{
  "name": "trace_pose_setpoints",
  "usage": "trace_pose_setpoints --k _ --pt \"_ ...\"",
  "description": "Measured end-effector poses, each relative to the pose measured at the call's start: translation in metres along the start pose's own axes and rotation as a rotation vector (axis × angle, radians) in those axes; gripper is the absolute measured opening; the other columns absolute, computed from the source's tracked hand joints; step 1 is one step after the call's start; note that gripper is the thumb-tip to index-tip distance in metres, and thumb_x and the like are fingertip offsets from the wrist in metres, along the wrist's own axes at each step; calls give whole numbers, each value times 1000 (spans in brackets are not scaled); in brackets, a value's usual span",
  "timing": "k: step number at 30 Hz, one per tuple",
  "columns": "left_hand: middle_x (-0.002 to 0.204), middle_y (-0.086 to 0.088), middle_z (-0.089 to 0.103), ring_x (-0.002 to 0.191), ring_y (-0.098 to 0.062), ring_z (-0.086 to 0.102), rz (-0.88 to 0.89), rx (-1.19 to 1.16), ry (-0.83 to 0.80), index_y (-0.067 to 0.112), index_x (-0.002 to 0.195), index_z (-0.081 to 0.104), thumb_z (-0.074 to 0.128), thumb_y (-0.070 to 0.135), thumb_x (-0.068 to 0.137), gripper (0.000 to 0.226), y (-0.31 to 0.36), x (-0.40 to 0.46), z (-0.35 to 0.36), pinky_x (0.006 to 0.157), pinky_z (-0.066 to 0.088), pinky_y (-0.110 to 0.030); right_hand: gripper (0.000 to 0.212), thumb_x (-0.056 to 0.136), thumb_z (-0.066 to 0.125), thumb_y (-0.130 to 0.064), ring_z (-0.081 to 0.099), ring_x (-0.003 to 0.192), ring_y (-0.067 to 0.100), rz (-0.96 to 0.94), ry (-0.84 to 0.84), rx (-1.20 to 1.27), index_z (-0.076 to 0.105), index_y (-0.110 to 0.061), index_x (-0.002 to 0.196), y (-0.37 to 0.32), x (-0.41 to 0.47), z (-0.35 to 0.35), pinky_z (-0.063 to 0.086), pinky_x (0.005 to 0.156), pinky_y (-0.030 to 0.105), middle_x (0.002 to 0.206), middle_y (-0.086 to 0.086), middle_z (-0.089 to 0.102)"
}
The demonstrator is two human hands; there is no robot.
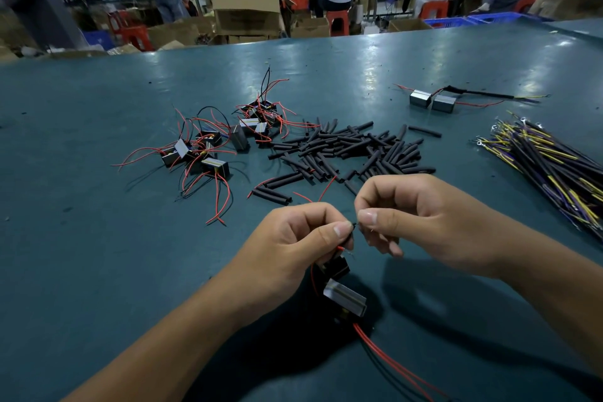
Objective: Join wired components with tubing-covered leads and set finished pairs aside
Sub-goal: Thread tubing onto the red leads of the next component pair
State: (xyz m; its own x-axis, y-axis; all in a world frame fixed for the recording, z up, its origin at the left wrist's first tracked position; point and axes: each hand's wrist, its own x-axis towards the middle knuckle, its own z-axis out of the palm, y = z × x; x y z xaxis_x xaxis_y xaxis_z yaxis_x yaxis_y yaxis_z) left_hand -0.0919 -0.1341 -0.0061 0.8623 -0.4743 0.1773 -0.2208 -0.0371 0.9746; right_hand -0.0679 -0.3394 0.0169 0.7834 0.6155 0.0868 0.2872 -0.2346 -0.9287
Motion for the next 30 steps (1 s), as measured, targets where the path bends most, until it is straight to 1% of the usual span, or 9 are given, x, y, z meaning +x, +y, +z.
trace_pose_setpoints --k 4,7,11,14,17,20,22,25,30 --pt "67 11 55 61 -1 44 16 15 -16 20 75 62 54 20 95 22 0 0 -1 61 37 -12 16 93 57 -24 58 64 13 54 -12 22 61 -15 81 0 0 1 48 56 28 69 -2 63" --pt "70 10 55 62 -1 44 25 31 -22 20 78 62 54 20 96 20 -1 0 -1 63 37 -11 19 90 56 -27 56 61 14 97 -14 73 61 -13 78 -1 0 2 48 54 27 67 2 62" --pt "72 9 55 64 -1 45 31 43 -27 17 81 62 53 20 97 18 -3 0 -1 64 37 -11 19 89 56 -27 53 57 17 137 -22 163 63 -19 73 0 0 4 45 51 28 64 5 60" --pt "71 8 53 64 0 44 37 48 -29 17 81 62 53 20 97 18 -3 0 -1 63 36 -12 19 89 56 -27 53 57 18 151 -47 194 63 -19 74 1 -1 3 45 52 28 65 7 60" --pt "72 6 54 64 -2 43 33 37 -31 17 81 62 53 20 97 18 -2 0 0 63 36 -12 16 90 56 -24 55 61 16 105 -60 158 61 -16 78 1 -2 0 47 54 28 68 4 61" --pt "72 7 54 64 -3 44 32 29 -41 17 80 62 52 19 97 20 -1 -1 0 64 37 -12 7 92 60 -18 58 65 9 4 -83 13 61 -11 88 0 -3 -6 51 58 27 72 -3 62" --pt "73 5 55 65 -3 44 27 12 -46 18 79 62 51 18 97 21 0 -1 0 64 37 -12 4 94 63 -16 60 70 7 -52 -94 -61 62 -12 93 1 -4 -9 54 61 26 78 -1 64" --pt "73 4 54 65 -3 44 28 -7 -57 18 79 63 50 18 98 22 2 -3 0 65 37 -11 10 93 63 -22 61 73 9 -97 -86 -85 64 -13 95 2 -5 -10 56 64 28 85 7 66" --pt "77 0 56 69 -6 45 10 -22 -53 22 80 65 49 21 98 25 1 -2 0 65 38 -13 12 93 63 -24 60 74 9 -141 -50 -97 66 -13 96 6 -4 -12 56 64 30 85 7 64"
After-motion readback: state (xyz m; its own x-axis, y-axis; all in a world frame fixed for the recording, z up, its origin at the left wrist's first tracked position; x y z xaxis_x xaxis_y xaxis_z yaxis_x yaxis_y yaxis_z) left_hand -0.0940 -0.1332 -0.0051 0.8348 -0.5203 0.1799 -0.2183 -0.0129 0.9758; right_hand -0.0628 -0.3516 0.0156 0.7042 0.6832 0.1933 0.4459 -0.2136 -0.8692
